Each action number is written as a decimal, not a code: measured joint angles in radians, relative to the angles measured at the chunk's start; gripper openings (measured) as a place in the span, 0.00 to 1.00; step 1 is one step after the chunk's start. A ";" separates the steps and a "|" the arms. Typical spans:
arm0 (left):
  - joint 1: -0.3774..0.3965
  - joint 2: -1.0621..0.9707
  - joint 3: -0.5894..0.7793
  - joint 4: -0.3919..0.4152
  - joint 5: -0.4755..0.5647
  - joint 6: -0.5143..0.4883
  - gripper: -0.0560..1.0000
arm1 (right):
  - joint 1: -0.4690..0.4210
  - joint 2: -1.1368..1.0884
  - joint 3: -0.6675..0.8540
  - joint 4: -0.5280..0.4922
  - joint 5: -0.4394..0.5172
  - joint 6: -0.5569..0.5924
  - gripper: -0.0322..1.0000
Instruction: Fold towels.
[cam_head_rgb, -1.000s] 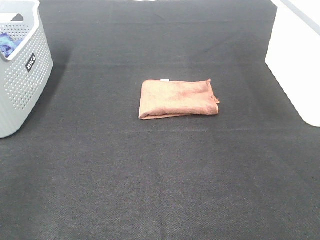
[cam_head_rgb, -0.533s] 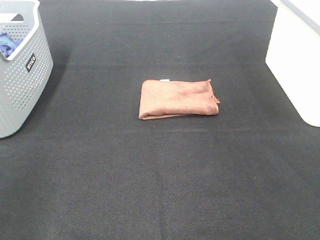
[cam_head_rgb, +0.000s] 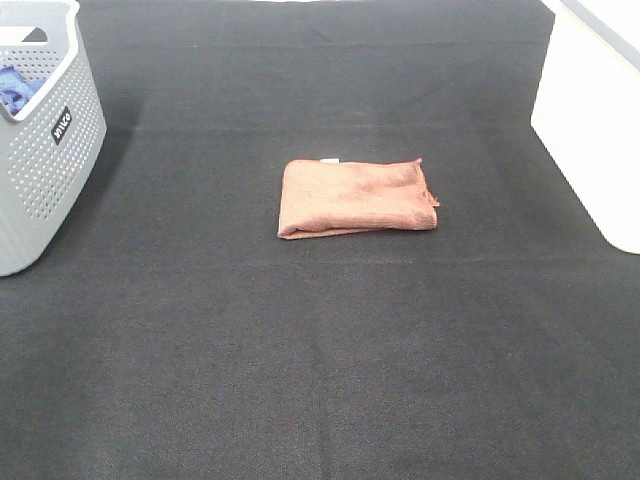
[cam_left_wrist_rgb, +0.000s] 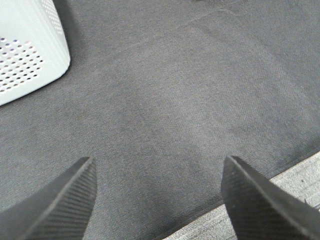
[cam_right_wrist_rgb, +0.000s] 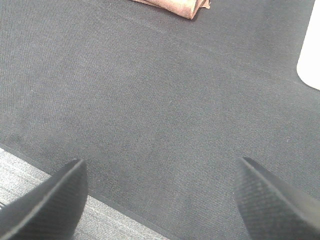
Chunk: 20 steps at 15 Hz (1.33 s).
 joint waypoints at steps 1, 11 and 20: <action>0.051 0.000 0.000 0.000 0.000 0.000 0.69 | -0.017 0.000 0.000 0.001 0.000 0.000 0.77; 0.223 -0.225 0.002 0.001 -0.002 0.000 0.69 | -0.324 -0.205 0.000 0.008 -0.002 0.000 0.77; 0.223 -0.225 0.002 0.001 -0.003 0.000 0.69 | -0.324 -0.211 0.000 0.009 -0.002 0.000 0.77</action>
